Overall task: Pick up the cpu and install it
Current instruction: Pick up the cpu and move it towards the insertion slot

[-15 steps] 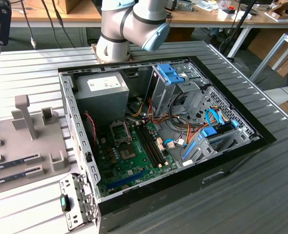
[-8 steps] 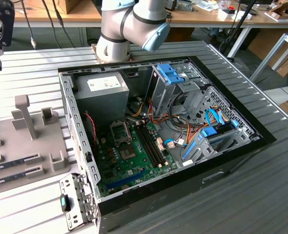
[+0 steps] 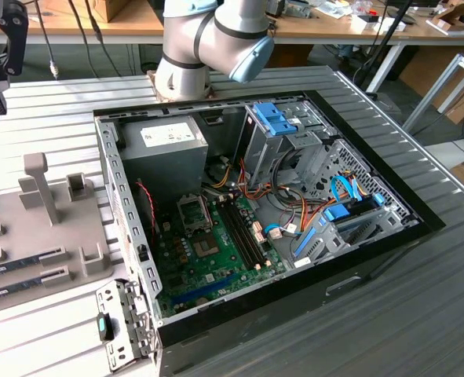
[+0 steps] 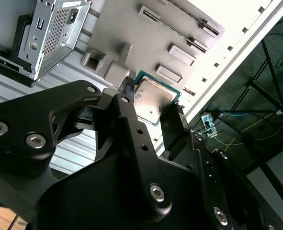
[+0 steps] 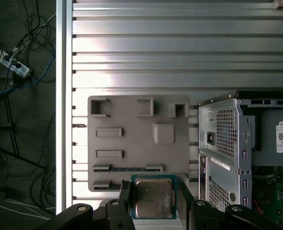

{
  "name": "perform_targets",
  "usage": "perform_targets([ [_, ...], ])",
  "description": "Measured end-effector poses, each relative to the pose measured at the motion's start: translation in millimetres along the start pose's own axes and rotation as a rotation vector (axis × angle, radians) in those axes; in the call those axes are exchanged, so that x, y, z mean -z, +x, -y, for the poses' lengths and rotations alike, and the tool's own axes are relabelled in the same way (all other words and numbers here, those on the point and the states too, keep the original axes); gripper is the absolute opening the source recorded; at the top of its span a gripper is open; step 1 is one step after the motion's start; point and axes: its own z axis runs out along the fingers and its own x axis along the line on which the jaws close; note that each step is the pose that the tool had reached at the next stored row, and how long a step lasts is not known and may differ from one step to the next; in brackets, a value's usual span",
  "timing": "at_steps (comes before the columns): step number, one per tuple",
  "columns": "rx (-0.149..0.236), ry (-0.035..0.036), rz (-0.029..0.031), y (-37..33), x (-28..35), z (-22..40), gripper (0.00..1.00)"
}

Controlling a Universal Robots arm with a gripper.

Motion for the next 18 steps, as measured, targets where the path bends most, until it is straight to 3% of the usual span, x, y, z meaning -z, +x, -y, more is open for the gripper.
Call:
perform_targets([
  [18,0.0,-0.0001,0.0002,-8.7,-1.1,0.6,0.47],
])
